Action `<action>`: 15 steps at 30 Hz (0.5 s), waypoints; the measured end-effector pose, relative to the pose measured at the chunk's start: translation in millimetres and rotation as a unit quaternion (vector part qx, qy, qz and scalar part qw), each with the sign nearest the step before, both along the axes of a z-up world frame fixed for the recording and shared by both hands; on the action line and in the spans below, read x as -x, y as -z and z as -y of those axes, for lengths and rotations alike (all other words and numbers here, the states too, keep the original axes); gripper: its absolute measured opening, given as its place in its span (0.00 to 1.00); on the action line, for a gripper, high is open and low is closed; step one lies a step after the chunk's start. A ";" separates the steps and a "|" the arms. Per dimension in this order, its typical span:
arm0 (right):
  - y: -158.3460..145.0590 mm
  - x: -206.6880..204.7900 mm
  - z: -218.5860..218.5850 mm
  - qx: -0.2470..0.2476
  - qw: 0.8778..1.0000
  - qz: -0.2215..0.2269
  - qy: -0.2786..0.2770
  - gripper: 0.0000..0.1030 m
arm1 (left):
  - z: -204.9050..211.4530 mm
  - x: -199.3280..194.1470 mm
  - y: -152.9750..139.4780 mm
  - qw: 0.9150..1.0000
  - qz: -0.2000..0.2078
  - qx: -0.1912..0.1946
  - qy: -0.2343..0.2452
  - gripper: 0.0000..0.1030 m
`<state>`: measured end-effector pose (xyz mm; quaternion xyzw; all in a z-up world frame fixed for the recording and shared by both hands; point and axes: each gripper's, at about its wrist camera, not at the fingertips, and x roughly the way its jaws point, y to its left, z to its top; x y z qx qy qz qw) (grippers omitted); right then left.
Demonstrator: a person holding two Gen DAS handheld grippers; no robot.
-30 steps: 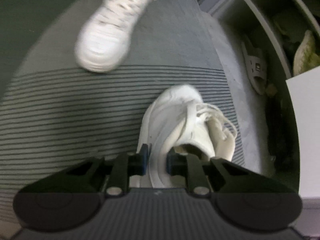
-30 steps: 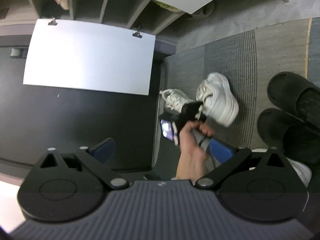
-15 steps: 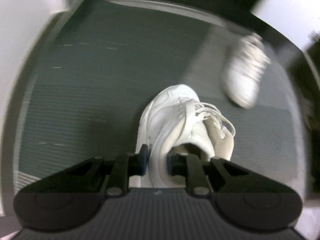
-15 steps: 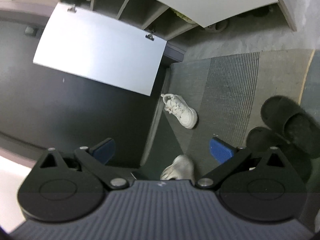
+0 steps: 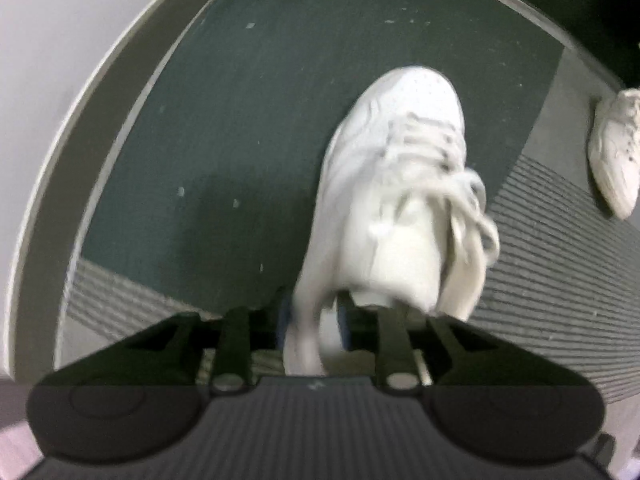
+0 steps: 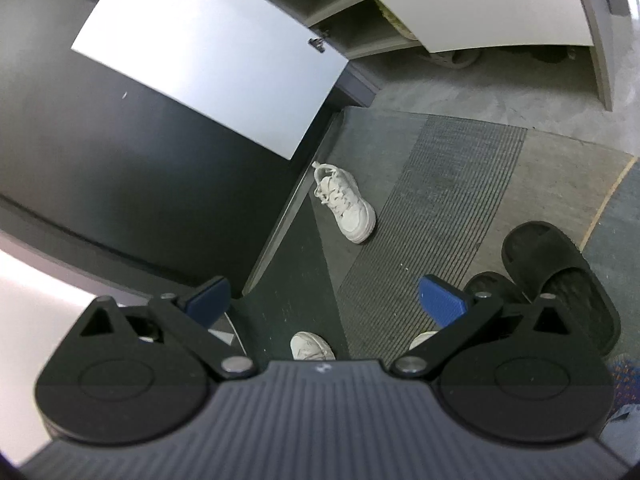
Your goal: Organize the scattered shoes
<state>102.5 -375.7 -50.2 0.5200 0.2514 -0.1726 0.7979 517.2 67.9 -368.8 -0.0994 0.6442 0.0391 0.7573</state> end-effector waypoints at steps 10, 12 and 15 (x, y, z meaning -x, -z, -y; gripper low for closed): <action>-14.9 0.6 -15.1 0.046 0.997 0.016 -0.059 1.00 | 24.7 32.2 -135.3 0.993 0.099 -0.019 0.056 0.73; -18.0 1.5 -19.4 0.049 0.996 0.020 -0.066 1.00 | 27.7 39.4 -167.3 0.990 0.126 -0.022 0.065 0.82; -22.1 1.7 -28.1 0.056 0.995 0.028 -0.078 1.00 | 33.5 54.7 -216.1 0.983 0.165 -0.024 0.072 0.87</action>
